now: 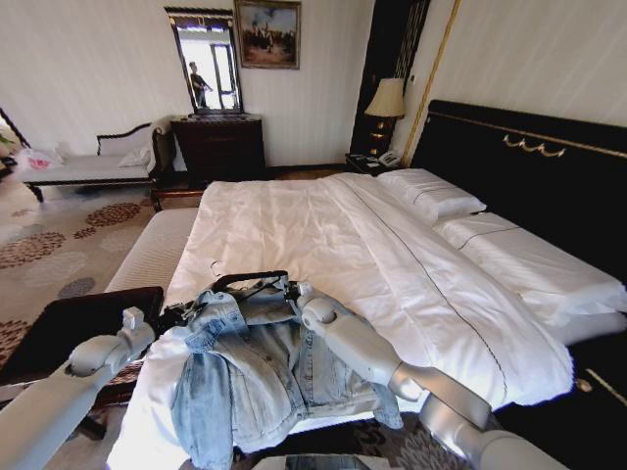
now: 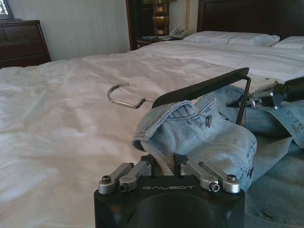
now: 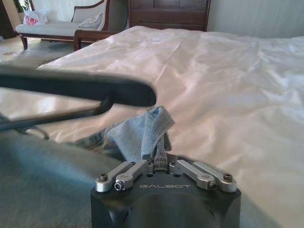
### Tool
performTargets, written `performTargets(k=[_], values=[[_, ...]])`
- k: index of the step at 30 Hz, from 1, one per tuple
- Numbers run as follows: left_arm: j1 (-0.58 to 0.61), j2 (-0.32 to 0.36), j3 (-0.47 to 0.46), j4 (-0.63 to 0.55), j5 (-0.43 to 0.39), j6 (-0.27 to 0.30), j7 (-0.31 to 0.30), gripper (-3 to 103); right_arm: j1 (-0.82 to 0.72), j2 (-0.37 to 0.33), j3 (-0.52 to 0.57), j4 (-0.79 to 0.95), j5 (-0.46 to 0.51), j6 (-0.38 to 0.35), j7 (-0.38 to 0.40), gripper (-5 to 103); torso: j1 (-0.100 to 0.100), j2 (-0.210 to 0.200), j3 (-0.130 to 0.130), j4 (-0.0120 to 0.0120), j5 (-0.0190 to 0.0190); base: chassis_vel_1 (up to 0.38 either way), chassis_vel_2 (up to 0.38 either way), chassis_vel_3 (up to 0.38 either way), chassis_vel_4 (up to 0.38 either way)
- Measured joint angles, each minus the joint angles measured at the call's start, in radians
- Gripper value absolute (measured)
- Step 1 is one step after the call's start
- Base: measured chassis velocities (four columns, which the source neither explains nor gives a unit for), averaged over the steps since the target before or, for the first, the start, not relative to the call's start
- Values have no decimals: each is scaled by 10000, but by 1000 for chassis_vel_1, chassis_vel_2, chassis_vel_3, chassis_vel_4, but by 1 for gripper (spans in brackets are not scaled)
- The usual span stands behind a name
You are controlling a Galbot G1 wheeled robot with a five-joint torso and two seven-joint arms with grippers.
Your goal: Pick up the clothes from the bed and hang them on the clothes hanger.
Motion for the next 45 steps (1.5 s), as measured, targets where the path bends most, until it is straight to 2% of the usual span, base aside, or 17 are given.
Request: performTargets(k=[7, 13, 25, 35, 38, 45], values=[[73, 80, -127, -84, -40, 2, -28, 21, 189, -68, 70, -59, -78, -126, -130, 8, 0, -1, 0, -1, 0, 0, 0, 0, 0], [529, 340, -394, -162, 204, -221, 112, 21, 414, -198, 311, -187, -167, -184, -294, 8, 0, -2, 0, 1, 0, 0, 0, 0, 0], [634, 507, -294, -128, 395, -166, 2, 21, 602, -364, 712, -97, -503, -64, -475, 8, 1, -2, 0, -1, 0, 0, 0, 0, 0], [600, 432, -112, -56, 779, -194, -6, 21, 479, -951, 637, 1637, -135, -31, -589, 8, 0, -1, -1, 0, -1, 0, 0, 0, 0], [293, 348, 129, -22, 835, -99, -99, 21, 409, -1277, 462, 2574, 183, -130, -608, 8, 0, -1, -1, 1, 0, 0, 0, 0, 0], [-150, 190, 489, -151, 834, 88, -254, 21, 271, -1567, 92, 3405, 565, -254, -583, 8, -1, 0, -2, 1, 0, 0, 0, 0, 0]])
